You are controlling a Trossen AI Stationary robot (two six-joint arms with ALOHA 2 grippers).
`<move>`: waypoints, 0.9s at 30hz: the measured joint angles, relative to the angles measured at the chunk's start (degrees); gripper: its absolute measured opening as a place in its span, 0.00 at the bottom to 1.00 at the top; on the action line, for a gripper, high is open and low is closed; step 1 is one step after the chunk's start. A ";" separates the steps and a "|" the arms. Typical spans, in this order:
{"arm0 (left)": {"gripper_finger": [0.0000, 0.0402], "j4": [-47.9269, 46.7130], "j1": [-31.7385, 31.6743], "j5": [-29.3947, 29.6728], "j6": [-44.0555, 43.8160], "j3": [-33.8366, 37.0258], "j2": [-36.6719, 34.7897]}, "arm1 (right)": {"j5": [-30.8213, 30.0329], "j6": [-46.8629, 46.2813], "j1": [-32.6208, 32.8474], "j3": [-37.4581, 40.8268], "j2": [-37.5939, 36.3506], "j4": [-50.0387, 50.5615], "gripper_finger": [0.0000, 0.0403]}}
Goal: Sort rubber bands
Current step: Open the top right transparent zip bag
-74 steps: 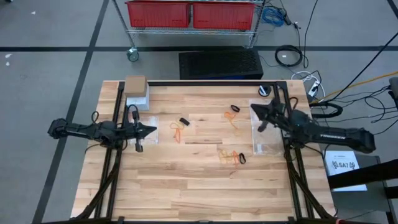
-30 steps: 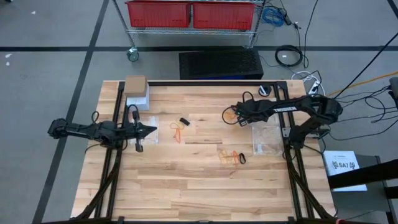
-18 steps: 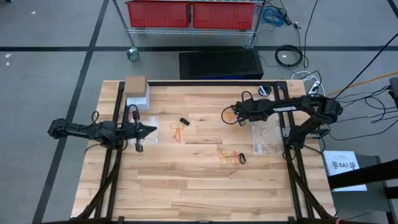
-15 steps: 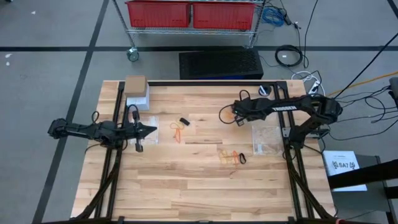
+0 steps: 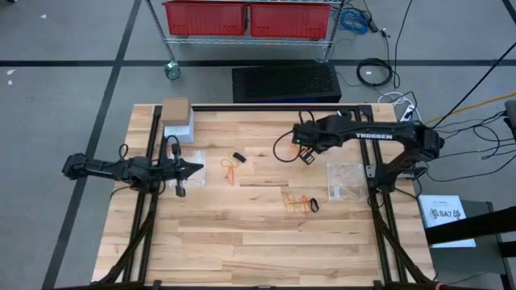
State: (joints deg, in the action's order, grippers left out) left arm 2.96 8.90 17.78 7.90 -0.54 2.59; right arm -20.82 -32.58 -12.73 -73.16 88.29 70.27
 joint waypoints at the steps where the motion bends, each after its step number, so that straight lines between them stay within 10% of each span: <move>1: 0.02 -0.02 -0.02 0.00 0.00 0.01 0.00 | 0.04 0.61 0.79 -1.35 0.00 0.91 0.00; 27: 0.02 12.51 -0.23 0.23 -4.40 0.02 0.02 | 7.08 16.35 13.26 -11.52 0.00 -15.99 0.00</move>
State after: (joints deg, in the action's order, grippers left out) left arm 15.47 8.67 18.01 3.50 -0.51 2.61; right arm -13.75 -16.23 0.54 -84.68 88.29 54.28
